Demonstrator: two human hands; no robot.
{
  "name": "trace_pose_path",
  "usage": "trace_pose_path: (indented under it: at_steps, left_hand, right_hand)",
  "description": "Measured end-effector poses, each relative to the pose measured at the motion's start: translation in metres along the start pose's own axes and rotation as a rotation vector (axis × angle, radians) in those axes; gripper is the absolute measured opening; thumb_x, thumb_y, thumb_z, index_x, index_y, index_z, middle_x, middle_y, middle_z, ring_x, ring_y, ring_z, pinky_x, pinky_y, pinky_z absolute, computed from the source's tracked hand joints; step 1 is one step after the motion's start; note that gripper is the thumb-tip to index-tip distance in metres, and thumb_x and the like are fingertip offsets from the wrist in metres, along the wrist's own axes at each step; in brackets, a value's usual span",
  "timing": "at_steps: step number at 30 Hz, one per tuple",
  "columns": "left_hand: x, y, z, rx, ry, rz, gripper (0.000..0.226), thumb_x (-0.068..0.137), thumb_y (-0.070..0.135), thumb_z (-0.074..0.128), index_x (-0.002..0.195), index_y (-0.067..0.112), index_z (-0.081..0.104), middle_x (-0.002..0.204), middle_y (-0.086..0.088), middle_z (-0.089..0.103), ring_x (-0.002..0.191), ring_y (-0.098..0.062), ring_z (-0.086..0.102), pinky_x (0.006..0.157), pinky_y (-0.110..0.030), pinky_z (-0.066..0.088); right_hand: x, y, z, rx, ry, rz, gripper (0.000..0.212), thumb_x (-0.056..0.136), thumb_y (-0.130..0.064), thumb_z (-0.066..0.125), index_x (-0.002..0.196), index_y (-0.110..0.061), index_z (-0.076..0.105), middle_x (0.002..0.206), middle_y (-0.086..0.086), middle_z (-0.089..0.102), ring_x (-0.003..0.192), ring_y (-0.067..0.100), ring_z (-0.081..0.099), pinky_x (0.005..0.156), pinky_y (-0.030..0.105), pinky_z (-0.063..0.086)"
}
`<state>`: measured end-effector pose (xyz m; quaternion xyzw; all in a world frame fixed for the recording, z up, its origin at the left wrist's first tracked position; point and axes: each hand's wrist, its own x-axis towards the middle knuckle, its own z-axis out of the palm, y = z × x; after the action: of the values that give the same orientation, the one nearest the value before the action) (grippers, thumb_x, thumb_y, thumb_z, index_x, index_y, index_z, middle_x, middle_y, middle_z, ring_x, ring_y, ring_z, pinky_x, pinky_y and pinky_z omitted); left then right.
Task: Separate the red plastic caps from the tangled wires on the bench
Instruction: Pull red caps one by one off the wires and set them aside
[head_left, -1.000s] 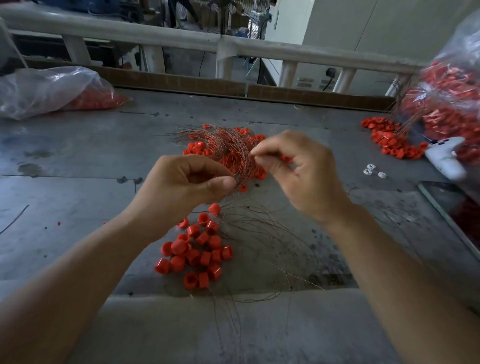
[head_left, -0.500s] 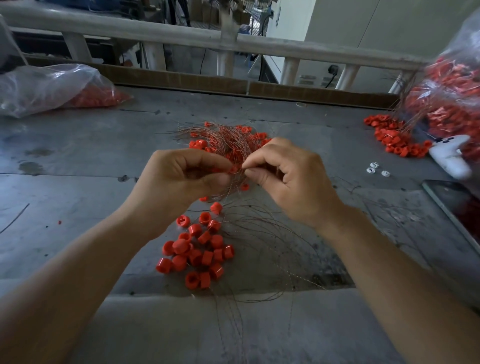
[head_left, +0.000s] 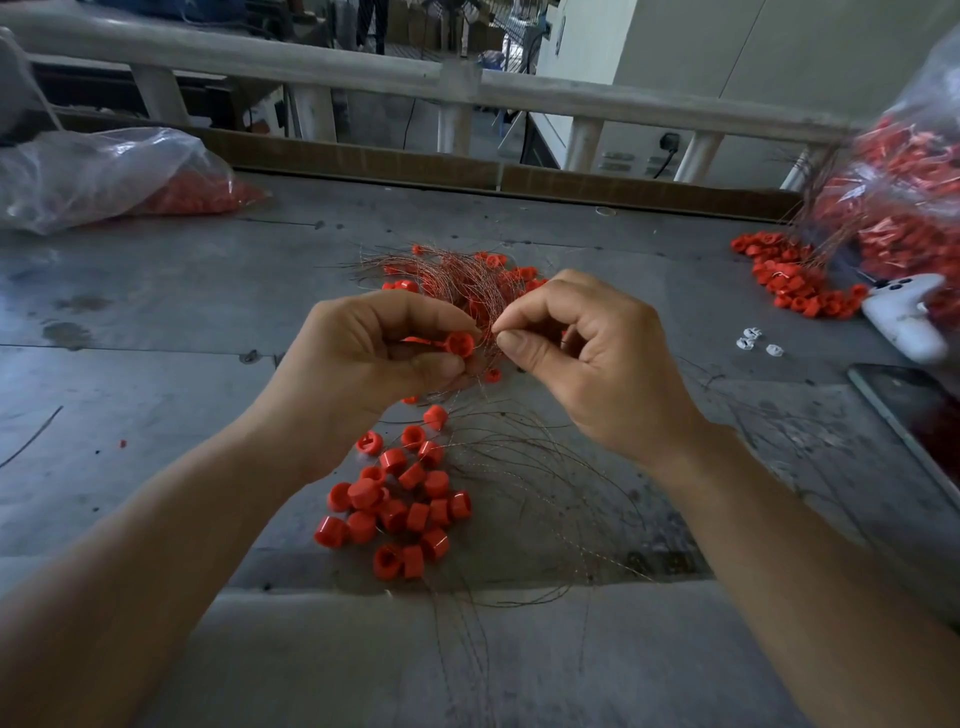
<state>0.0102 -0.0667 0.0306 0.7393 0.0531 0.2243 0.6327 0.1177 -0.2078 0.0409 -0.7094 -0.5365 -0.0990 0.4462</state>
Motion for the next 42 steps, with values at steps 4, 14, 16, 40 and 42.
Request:
trace_pose_path:
  at_steps: [4, 14, 16, 40, 42]
  left_hand:
    - [-0.001, 0.001, 0.002, 0.013, -0.014, 0.029, 0.024, 0.054, 0.015, 0.069, 0.078, 0.014, 0.066, 0.081, -0.004, 0.072, 0.067, -0.010, 0.067, 0.063, -0.019, 0.055]
    - [-0.001, -0.001, 0.001, -0.073, -0.017, 0.048, 0.023, 0.051, 0.018, 0.071, 0.074, 0.024, 0.073, 0.079, 0.001, 0.073, 0.076, -0.013, 0.069, 0.068, -0.019, 0.054]
    - [-0.001, -0.001, 0.000, -0.117, -0.037, 0.038, 0.026, 0.053, 0.018, 0.072, 0.078, 0.024, 0.075, 0.082, -0.001, 0.073, 0.081, -0.017, 0.070, 0.071, -0.021, 0.055]
    - [-0.002, 0.001, -0.001, -0.292, -0.089, 0.002, 0.029, 0.067, 0.004, 0.058, 0.084, 0.019, 0.075, 0.083, -0.005, 0.074, 0.079, -0.016, 0.071, 0.067, -0.017, 0.054]
    - [-0.002, 0.001, -0.001, -0.313, -0.093, -0.001, 0.027, 0.066, 0.005, 0.059, 0.082, 0.018, 0.076, 0.081, -0.004, 0.074, 0.078, -0.016, 0.071, 0.066, -0.017, 0.054]
  right_hand:
    - [-0.001, -0.003, 0.000, 0.020, -0.016, 0.013, 0.005, 0.079, -0.011, 0.063, 0.078, -0.008, 0.067, 0.070, -0.015, 0.051, 0.063, -0.004, 0.048, 0.059, 0.007, 0.036]
    - [-0.003, -0.003, 0.002, -0.003, -0.088, 0.055, 0.004, 0.078, -0.008, 0.066, 0.075, -0.010, 0.067, 0.068, -0.014, 0.051, 0.062, -0.001, 0.047, 0.059, 0.009, 0.036]
    - [-0.003, -0.003, 0.001, -0.002, -0.083, 0.067, 0.004, 0.078, -0.009, 0.066, 0.074, -0.010, 0.066, 0.068, -0.013, 0.052, 0.062, -0.001, 0.046, 0.059, 0.009, 0.036]
    - [-0.002, -0.008, -0.006, 0.181, -0.113, 0.184, 0.013, 0.079, -0.007, 0.063, 0.074, -0.019, 0.065, 0.069, -0.008, 0.060, 0.061, 0.001, 0.053, 0.055, 0.011, 0.040]
    - [-0.001, -0.008, -0.007, 0.271, -0.120, 0.212, 0.020, 0.079, -0.001, 0.063, 0.076, -0.021, 0.062, 0.069, -0.006, 0.060, 0.061, 0.004, 0.053, 0.056, 0.014, 0.044]
